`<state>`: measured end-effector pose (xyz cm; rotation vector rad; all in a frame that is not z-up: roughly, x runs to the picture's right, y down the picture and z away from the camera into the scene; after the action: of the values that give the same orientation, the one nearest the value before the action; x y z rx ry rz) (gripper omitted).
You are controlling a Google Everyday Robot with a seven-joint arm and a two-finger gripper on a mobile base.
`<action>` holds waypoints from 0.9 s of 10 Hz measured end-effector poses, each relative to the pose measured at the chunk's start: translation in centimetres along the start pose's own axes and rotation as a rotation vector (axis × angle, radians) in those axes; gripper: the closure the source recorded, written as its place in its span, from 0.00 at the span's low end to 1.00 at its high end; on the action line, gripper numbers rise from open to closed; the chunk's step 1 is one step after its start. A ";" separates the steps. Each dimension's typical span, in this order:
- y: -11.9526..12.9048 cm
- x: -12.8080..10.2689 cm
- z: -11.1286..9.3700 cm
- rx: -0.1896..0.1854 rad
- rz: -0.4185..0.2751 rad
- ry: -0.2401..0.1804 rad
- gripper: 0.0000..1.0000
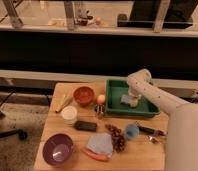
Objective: Wipe tray with sponge
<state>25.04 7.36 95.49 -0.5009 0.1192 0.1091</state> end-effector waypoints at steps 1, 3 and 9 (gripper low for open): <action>-0.1 0.0 0.0 0.002 -0.002 0.002 1.00; -0.1 0.0 0.0 0.002 -0.001 0.001 1.00; 0.0 -0.1 0.0 0.000 0.000 -0.001 0.81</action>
<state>24.98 7.35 95.50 -0.5010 0.1181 0.1094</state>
